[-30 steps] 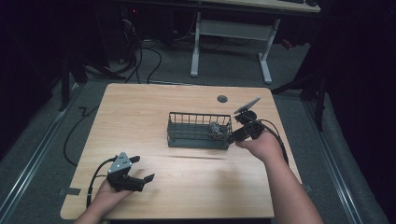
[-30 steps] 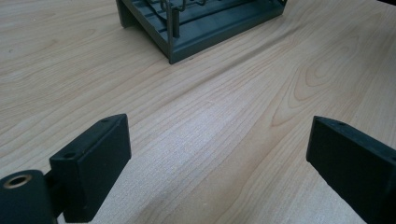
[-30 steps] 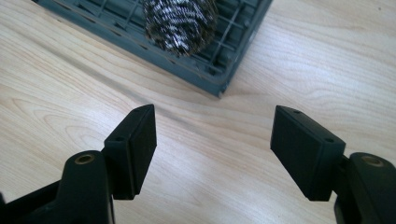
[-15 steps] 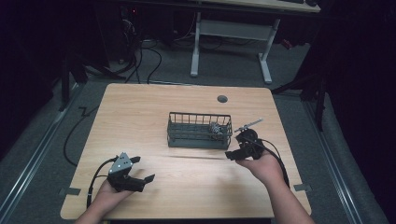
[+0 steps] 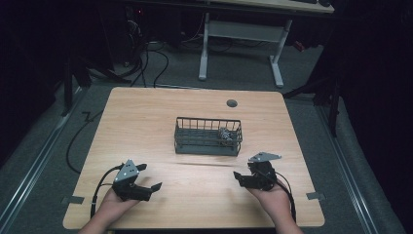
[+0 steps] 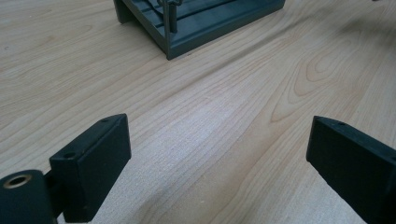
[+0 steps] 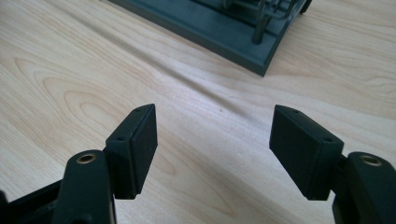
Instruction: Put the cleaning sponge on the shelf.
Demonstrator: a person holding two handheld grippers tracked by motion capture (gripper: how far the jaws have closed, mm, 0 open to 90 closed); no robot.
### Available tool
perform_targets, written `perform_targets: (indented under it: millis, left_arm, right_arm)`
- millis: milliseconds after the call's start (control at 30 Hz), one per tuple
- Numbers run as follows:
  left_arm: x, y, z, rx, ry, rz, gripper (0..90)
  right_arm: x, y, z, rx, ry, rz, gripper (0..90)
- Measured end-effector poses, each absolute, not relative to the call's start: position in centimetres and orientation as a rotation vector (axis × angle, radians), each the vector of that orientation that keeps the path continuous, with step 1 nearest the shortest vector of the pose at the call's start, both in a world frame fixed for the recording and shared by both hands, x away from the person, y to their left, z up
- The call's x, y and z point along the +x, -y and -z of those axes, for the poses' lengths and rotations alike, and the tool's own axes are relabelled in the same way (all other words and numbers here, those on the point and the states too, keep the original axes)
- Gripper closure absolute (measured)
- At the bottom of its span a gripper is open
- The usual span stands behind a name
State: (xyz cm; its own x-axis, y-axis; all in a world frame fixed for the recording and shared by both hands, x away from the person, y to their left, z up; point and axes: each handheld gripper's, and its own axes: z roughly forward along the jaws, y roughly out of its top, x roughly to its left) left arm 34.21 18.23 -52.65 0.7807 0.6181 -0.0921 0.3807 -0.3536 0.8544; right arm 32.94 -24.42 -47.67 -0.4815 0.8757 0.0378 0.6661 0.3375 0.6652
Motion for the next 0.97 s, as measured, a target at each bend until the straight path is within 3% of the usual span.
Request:
perform_targets:
  millis: [333, 600, 967]
  left_arm:
    - [34.1, -18.0, 52.7, 1.991, -0.743, -0.302, 7.2]
    - [34.0, -17.7, 52.8, 1.999, -0.742, -0.297, 7.2]
    - [34.0, -17.7, 52.8, 1.996, -0.74, -0.297, 7.1]
  right_arm:
    - [30.1, 23.8, 51.3, 1.314, -2.166, -1.013, 31.7]
    - [28.0, 23.9, 52.1, 1.241, -2.089, -1.046, 28.4]
    - [28.2, 24.1, 52.6, 1.263, -2.094, -1.068, 28.4]
